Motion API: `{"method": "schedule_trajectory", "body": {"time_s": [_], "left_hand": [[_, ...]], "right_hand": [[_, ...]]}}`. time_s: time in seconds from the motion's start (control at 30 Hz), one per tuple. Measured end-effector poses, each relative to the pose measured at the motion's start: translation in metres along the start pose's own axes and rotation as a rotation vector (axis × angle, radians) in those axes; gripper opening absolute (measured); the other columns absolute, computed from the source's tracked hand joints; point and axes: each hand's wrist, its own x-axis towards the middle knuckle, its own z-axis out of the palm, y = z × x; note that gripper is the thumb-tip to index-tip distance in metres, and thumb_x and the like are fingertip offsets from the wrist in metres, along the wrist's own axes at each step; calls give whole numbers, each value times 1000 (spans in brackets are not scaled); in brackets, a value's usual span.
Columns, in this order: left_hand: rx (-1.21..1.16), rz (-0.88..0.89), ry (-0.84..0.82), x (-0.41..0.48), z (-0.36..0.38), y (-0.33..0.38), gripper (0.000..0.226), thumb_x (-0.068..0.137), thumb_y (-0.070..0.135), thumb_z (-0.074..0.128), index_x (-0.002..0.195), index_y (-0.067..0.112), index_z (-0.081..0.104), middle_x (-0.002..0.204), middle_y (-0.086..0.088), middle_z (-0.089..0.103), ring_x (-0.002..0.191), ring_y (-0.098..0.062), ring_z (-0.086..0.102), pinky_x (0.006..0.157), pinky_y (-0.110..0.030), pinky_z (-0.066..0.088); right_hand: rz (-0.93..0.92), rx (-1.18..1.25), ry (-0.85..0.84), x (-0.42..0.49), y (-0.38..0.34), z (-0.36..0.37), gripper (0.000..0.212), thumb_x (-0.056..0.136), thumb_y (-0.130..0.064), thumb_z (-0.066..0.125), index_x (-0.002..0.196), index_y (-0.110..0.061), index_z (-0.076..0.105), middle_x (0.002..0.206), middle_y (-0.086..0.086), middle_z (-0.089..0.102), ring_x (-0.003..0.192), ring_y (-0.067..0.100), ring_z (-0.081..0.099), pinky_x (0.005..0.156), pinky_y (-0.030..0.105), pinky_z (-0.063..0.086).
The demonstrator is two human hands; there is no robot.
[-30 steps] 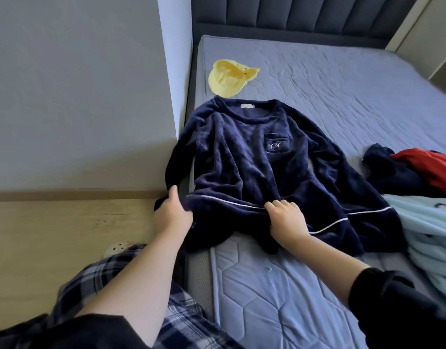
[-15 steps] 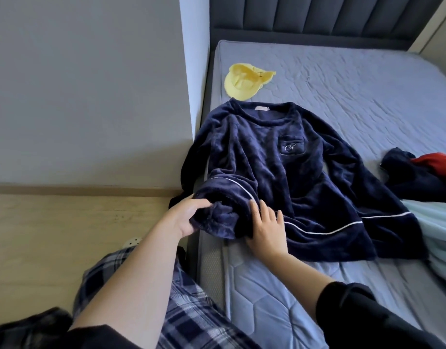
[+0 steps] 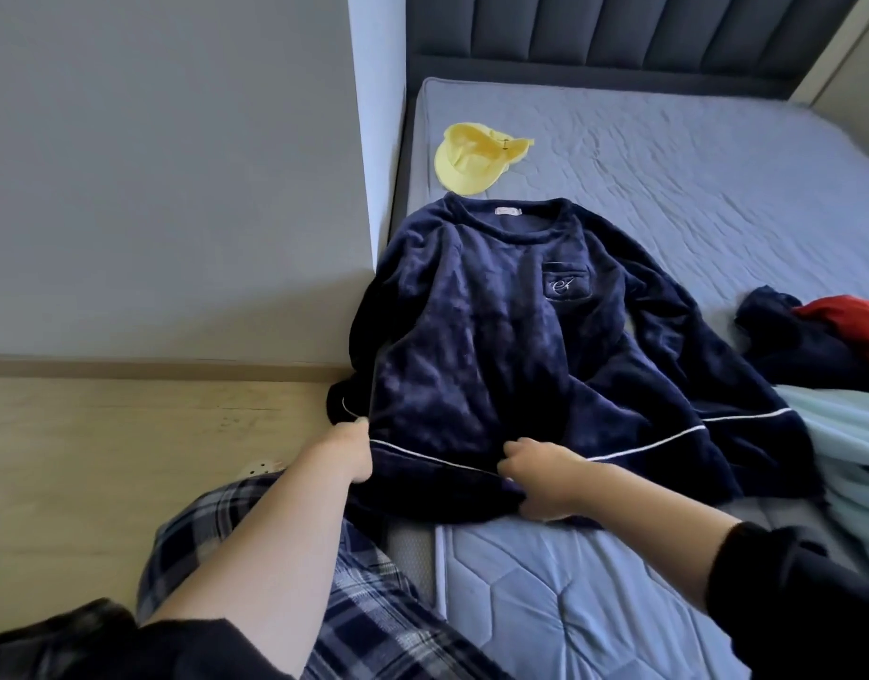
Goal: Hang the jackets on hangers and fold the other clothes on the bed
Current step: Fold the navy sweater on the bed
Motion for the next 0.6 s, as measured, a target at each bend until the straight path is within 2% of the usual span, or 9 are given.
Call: {"method": "schedule_trajectory", "body": {"time_s": [0.1,0.17,0.2,0.27,0.3,0.4,0.47,0.53,0.6], "left_hand": [[66,228,263,3,4,11,84,75,4,58,146,23,19,138,-7,28,121,-29,39,96,-38,43],[153,411,504,0,0,21,78,71,7,63,139,26,31,127,-2,34,113,-25,41,89,-36,43],[163,488,568,-3,-1,26,65,72,6,63,129,26,40,119,0,39,108,-23,44,80,-33,42],[176,513,499,-14,-3,36,35,77,4,58,105,24,52,107,2,47,103,-23,50,69,-32,37],[226,454,392,-17,-3,39,28,79,3,55,99,22,57,105,1,52,102,-24,54,68,-33,39],[487,191,-25,-23,0,46,26,82,4,54,104,14,63,107,-4,62,99,-27,62,73,-32,48],[584,171,-132,-25,3,52,26,81,9,54,105,14,63,104,-3,61,99,-25,63,76,-32,48],[573,251,-3,-26,4,60,26,81,13,53,105,16,63,107,-4,63,102,-26,62,77,-33,44],[427,349,188,-23,5,69,24,82,11,50,102,14,64,109,-6,64,103,-29,61,78,-33,43]], "right_hand": [[54,155,157,3,3,11,26,80,-29,61,101,-13,59,106,5,53,104,25,51,83,35,45],[38,235,279,5,3,14,22,80,-30,64,94,-13,59,100,5,57,100,25,54,83,35,44],[42,296,356,6,2,16,19,80,-30,65,88,-13,58,96,6,59,96,26,56,81,35,44],[98,443,454,6,1,15,20,80,-29,67,75,-20,50,83,4,61,87,28,59,72,34,42],[124,492,416,5,4,13,23,78,-29,69,73,-23,48,78,1,59,82,26,58,68,32,40],[12,369,-17,0,13,5,20,75,-31,73,84,-20,59,86,-1,59,82,18,54,67,26,37],[-16,365,-130,-3,13,8,27,80,-36,69,98,-15,65,95,1,64,85,16,55,70,24,39],[64,569,81,-7,16,10,22,85,-35,66,94,-15,68,89,-2,66,81,13,56,71,23,41],[192,681,374,-12,29,13,17,90,-27,61,87,-12,68,86,1,67,82,16,59,75,25,43]]}}
